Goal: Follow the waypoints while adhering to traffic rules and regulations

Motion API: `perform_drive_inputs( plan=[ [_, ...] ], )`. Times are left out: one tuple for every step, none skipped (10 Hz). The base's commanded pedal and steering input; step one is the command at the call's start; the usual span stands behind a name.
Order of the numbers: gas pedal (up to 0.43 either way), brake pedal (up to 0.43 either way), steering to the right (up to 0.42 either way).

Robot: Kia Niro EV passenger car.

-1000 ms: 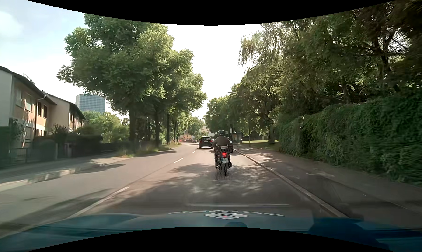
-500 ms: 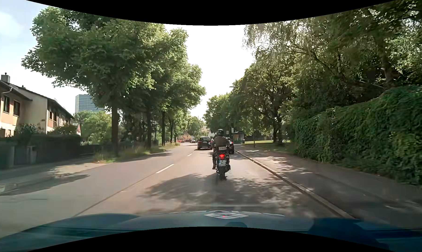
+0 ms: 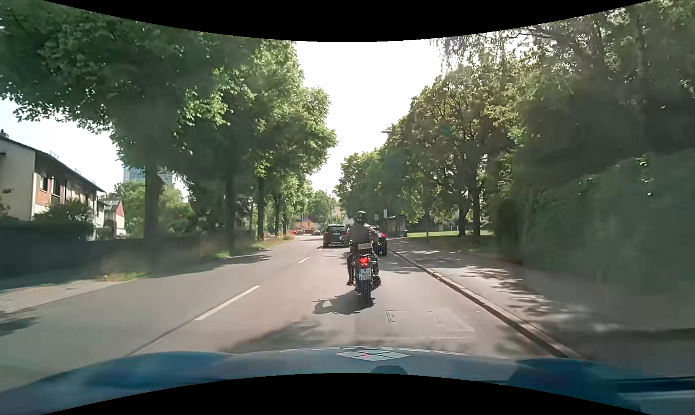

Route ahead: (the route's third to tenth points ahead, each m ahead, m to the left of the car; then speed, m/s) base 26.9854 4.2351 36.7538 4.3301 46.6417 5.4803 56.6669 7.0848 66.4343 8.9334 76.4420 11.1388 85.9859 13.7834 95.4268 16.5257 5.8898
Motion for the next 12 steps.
perform_drive_inputs(
  plan=[
    [0.000, 0.226, -0.009],
    [0.000, 0.232, -0.014],
    [0.000, 0.238, -0.016],
    [0.000, 0.232, -0.016],
    [0.000, 0.232, -0.016],
    [0.000, 0.238, -0.016],
    [0.000, 0.238, -0.016],
    [0.000, 0.238, -0.016],
    [0.000, 0.244, -0.016],
    [0.000, 0.238, -0.016],
    [0.000, 0.238, -0.016],
    [0.000, 0.238, -0.016]
  ],
)
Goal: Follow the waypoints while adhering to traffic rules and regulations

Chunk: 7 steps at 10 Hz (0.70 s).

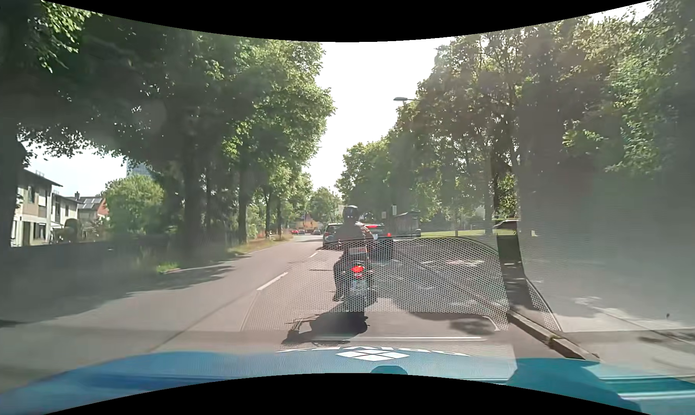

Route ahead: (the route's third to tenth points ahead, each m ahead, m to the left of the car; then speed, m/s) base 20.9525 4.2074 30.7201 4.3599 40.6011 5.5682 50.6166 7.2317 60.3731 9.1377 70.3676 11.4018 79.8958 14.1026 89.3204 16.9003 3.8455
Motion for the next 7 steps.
perform_drive_inputs(
  plan=[
    [0.000, 0.232, -0.016],
    [0.000, 0.226, -0.016],
    [0.000, 0.220, -0.016],
    [0.000, 0.207, -0.016],
    [0.000, 0.189, -0.016],
    [0.000, 0.183, -0.016],
    [0.000, 0.177, -0.016]
  ],
)
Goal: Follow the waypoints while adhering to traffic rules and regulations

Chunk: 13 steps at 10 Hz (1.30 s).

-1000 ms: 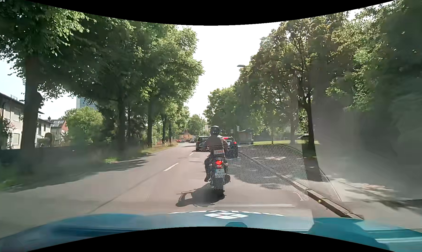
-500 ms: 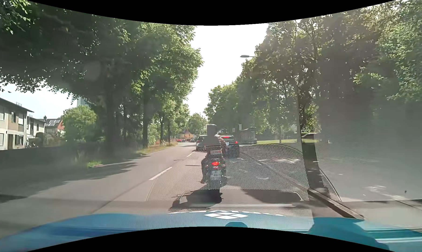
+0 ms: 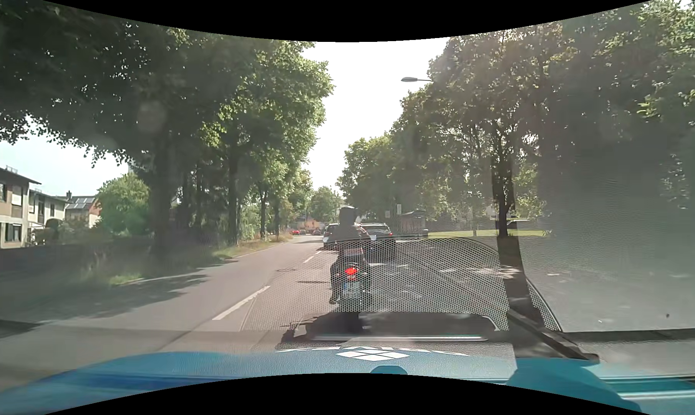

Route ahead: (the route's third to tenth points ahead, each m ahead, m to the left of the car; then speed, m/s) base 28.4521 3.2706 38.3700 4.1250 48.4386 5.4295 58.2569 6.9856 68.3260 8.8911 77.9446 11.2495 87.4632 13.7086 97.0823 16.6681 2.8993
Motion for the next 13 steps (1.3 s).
perform_drive_inputs(
  plan=[
    [0.000, 0.171, -0.016],
    [0.000, 0.146, -0.016],
    [0.000, 0.128, -0.016],
    [0.000, 0.122, -0.016],
    [0.000, 0.085, -0.016],
    [0.000, 0.067, -0.016],
    [0.000, 0.049, -0.016],
    [0.000, 0.043, -0.016],
    [0.000, 0.018, -0.016],
    [0.000, 0.000, -0.016],
    [0.000, 0.000, -0.016],
    [0.000, 0.000, -0.016],
    [0.000, 0.000, -0.016]
  ],
)
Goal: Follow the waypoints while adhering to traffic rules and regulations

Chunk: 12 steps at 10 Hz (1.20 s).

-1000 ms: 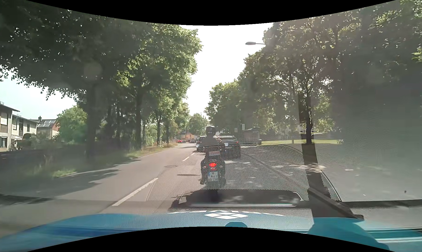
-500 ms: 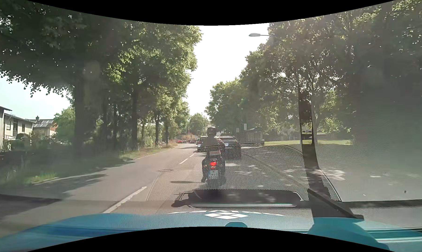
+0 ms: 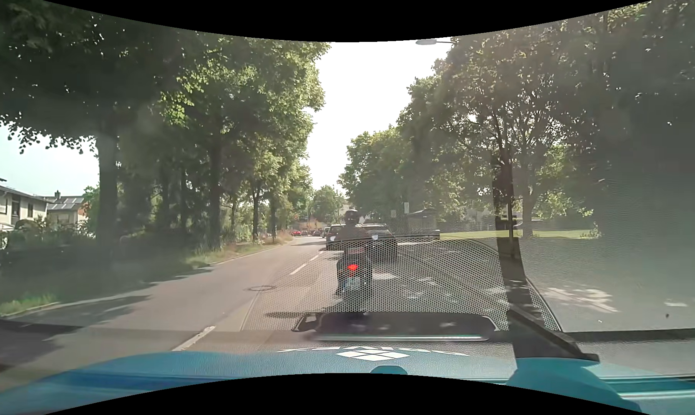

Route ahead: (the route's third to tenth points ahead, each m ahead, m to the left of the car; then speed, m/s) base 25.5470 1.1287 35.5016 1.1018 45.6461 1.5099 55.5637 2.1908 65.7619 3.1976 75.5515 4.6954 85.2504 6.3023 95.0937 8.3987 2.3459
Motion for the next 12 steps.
perform_drive_inputs(
  plan=[
    [0.000, 0.000, -0.016],
    [0.000, 0.000, -0.016],
    [0.000, 0.000, -0.011],
    [0.000, 0.000, -0.007],
    [0.000, 0.000, -0.006],
    [0.000, 0.000, -0.006],
    [0.000, 0.000, -0.006],
    [0.000, 0.000, -0.006],
    [0.000, 0.000, -0.006],
    [0.000, 0.000, -0.006],
    [0.000, 0.000, -0.007],
    [0.000, 0.000, -0.007]
  ],
)
